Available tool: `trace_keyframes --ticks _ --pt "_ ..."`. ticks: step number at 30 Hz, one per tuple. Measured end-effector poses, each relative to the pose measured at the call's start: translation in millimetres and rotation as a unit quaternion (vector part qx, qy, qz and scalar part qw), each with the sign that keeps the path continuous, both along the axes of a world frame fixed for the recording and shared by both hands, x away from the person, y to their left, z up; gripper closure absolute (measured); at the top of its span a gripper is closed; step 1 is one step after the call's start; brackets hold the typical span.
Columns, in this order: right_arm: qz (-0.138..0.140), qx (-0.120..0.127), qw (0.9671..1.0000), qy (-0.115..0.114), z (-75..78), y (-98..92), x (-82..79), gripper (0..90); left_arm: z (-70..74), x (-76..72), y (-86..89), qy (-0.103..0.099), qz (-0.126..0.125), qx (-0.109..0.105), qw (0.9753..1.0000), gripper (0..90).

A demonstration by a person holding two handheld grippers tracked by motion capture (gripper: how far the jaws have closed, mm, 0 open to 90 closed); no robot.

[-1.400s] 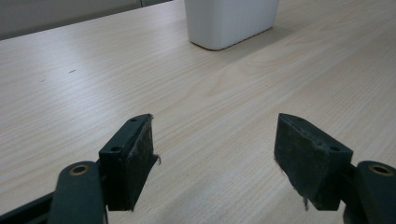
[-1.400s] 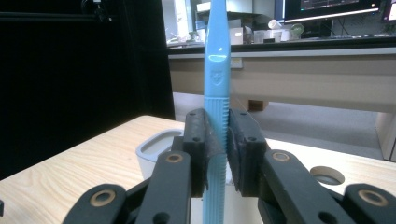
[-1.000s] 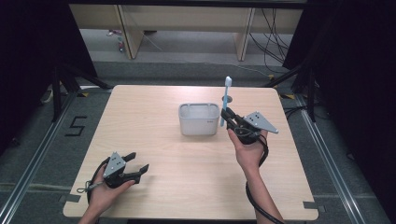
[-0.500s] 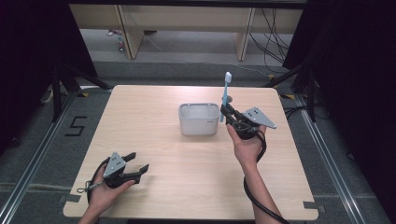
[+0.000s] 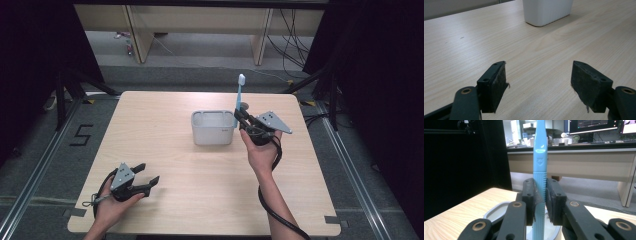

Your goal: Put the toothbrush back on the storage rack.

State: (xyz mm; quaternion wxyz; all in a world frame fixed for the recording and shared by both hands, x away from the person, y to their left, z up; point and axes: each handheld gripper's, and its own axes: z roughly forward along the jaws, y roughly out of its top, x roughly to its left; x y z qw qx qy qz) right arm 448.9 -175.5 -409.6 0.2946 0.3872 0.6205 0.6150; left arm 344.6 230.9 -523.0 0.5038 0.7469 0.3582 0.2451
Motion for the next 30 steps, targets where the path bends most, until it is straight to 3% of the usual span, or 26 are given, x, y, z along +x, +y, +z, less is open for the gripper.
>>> trace_keyframes --ticks 10,11,30 --pt "-0.012 0.000 0.9999 -0.008 -1.5 1.7 6.3 78.6 0.2 -0.2 0.4 0.002 0.001 0.000 1.0000 27.9" --pt "-0.014 0.004 0.9999 0.002 -1.8 2.7 5.7 78.6 0.6 -0.6 0.5 0.003 0.002 0.003 1.0000 27.9" --pt "-0.025 -0.002 0.9997 0.001 -4.4 9.2 18.9 78.5 0.7 0.0 1.2 0.006 0.002 0.002 1.0000 27.7"
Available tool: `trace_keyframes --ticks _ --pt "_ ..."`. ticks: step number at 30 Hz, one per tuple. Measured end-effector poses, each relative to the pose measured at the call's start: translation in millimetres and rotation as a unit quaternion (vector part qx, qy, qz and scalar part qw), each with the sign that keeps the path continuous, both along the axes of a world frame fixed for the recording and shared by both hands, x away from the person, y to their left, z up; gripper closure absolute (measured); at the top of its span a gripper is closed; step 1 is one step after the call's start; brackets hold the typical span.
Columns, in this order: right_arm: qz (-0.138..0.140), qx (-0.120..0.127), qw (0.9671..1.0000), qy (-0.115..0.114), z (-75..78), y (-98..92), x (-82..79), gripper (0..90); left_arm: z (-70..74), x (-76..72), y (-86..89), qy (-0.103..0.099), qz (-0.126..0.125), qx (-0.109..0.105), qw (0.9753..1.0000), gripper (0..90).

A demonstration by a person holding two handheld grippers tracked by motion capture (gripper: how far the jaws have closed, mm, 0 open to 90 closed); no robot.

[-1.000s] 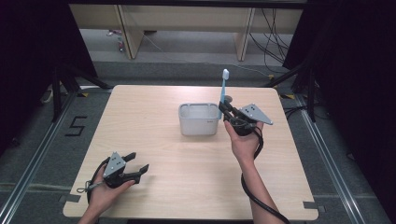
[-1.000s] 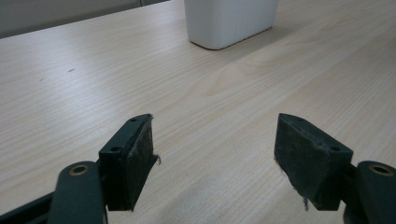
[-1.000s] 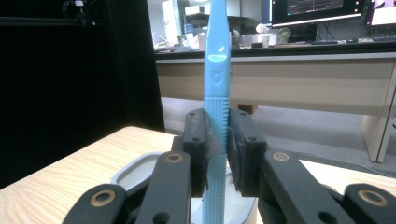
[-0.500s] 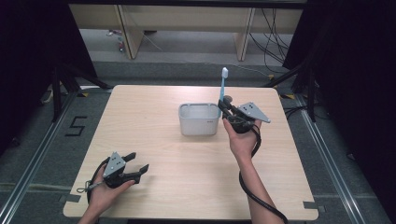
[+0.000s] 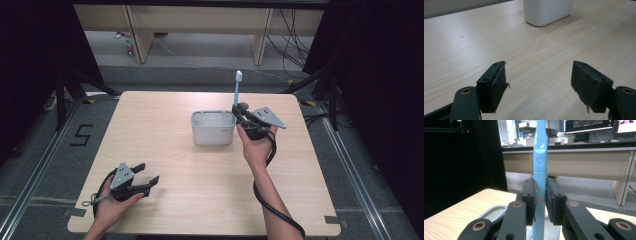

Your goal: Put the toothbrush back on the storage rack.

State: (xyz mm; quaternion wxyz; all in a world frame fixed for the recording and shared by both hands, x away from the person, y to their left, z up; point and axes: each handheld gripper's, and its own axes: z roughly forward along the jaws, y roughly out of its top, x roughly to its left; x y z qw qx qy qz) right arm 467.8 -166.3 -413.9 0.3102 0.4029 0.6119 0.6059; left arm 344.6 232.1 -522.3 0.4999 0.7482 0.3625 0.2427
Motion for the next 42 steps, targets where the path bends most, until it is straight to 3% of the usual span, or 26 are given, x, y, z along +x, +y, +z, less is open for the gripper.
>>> trace_keyframes --ticks 6,16,17,18,20,21,42 --pt "0.001 0.000 1.0000 -0.003 -0.5 1.5 3.4 78.5 0.0 -0.1 0.0 0.000 0.000 0.000 1.0000 27.7" --pt "-0.002 0.005 0.9999 0.011 -5.7 5.0 6.9 78.5 -0.1 0.2 0.3 0.000 0.000 -0.002 1.0000 27.7" --pt "0.004 -0.006 1.0000 0.005 -6.6 3.9 9.3 78.5 -0.1 0.1 0.3 0.000 0.000 -0.002 1.0000 27.7" --pt "0.006 0.000 1.0000 0.007 -7.3 4.9 9.4 78.5 -0.1 0.1 0.3 0.000 0.000 -0.002 1.0000 27.7" --pt "-0.001 -0.011 0.9999 0.007 -8.4 4.7 10.2 78.5 -0.1 0.1 0.3 -0.001 0.000 -0.003 1.0000 27.7" --pt "0.002 -0.002 0.9998 0.017 -9.1 6.0 9.7 78.5 -0.8 0.7 0.2 -0.003 -0.003 -0.008 1.0000 27.7" --pt "-0.001 -0.005 0.9997 0.023 -19.5 8.1 14.7 78.5 -0.2 0.2 0.7 0.003 -0.001 -0.006 1.0000 27.6"
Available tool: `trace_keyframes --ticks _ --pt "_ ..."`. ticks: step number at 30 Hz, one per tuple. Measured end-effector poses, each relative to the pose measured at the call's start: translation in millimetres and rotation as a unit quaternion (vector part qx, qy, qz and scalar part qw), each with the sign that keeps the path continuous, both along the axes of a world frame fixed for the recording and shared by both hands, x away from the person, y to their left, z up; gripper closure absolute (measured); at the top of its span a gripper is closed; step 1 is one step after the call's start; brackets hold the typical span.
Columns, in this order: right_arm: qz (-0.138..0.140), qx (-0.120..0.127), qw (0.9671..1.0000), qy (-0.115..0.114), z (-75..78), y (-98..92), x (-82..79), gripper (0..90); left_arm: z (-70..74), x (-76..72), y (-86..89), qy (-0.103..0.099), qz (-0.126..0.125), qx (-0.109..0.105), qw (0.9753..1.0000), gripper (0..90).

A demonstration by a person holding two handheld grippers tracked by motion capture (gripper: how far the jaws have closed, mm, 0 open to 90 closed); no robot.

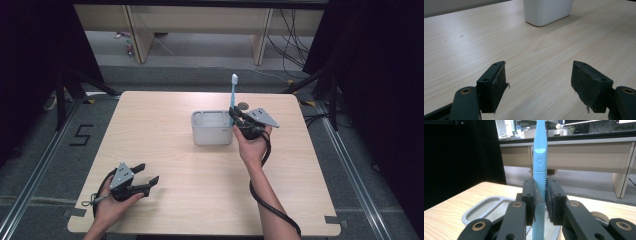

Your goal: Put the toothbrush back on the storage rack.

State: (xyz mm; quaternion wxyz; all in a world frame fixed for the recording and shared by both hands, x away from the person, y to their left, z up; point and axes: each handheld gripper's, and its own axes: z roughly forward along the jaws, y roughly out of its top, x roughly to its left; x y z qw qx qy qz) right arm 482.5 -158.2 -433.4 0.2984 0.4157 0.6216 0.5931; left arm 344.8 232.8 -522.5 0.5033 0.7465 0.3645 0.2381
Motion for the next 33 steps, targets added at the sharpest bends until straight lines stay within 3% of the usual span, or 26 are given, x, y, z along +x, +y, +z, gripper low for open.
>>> trace_keyframes --ticks 16,19,33 --pt "0.003 -0.004 0.9999 0.010 -9.2 2.2 -2.3 78.3 0.0 0.0 -0.1 0.000 0.001 0.000 1.0000 27.7" --pt "0.000 -0.015 0.9999 0.008 -10.8 1.9 -2.9 78.3 0.0 0.0 0.0 0.001 0.000 0.000 1.0000 27.6" --pt "0.003 -0.012 0.9998 0.014 -16.5 1.1 -3.8 78.1 -0.1 0.0 -0.3 0.001 0.001 0.000 1.0000 27.7"
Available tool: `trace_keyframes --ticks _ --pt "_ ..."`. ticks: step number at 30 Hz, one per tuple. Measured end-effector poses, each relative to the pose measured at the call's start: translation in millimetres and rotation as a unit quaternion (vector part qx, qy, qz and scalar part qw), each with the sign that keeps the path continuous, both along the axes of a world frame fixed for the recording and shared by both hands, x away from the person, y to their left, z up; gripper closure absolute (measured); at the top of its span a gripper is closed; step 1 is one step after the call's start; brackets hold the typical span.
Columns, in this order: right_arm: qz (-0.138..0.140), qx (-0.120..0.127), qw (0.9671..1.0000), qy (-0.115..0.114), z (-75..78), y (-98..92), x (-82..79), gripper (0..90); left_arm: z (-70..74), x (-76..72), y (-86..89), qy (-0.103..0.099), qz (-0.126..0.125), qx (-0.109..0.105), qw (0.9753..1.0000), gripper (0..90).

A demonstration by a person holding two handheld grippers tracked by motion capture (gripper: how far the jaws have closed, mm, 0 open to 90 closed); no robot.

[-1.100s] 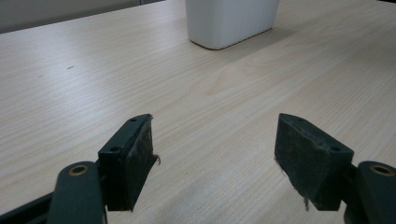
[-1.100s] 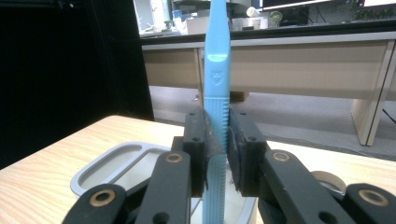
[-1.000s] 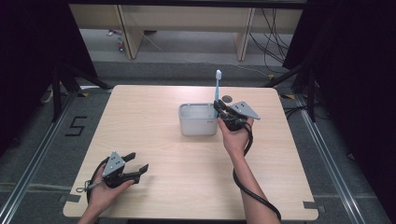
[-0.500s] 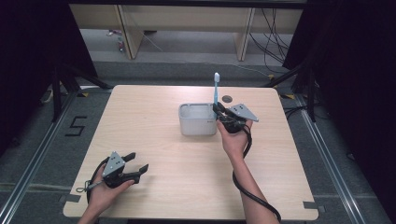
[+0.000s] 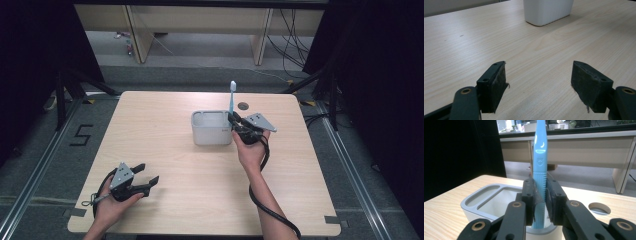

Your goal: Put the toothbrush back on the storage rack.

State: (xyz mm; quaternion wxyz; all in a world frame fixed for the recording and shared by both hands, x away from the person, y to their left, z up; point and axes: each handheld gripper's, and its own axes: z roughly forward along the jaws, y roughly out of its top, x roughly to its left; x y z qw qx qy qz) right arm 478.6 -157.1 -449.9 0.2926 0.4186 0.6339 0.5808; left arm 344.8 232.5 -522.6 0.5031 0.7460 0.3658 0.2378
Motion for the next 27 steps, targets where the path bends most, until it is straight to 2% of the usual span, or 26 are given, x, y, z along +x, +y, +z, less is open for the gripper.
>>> trace_keyframes --ticks 4,6,7,8,13,15,27 --pt "-0.003 0.000 1.0000 0.005 -1.3 0.0 -0.8 78.1 0.0 0.0 -0.1 0.000 0.000 0.000 1.0000 27.7" --pt "0.000 -0.003 1.0000 0.002 -1.9 -0.7 -0.2 78.0 0.0 0.0 -0.2 0.001 0.000 0.000 1.0000 27.7" --pt "-0.001 -0.012 0.9999 -0.004 -1.8 -1.5 0.0 78.0 0.0 0.0 -0.2 0.001 0.000 0.000 1.0000 27.7" --pt "0.005 -0.001 1.0000 0.001 -2.3 -0.3 -0.2 78.0 -0.1 0.0 -0.2 0.001 0.000 0.000 1.0000 27.7" --pt "-0.006 -0.001 0.9999 0.011 -3.8 0.4 -2.6 78.0 -0.4 0.6 0.0 0.001 -0.002 -0.003 1.0000 27.6" --pt "0.001 -0.005 1.0000 0.004 -5.0 -1.0 -0.9 77.9 -0.3 0.3 -0.1 0.001 -0.001 -0.002 1.0000 27.6" --pt "-0.001 -0.008 1.0000 0.004 -6.1 -0.3 -2.3 78.5 -0.2 0.6 0.1 0.003 -0.001 -0.001 1.0000 27.6"
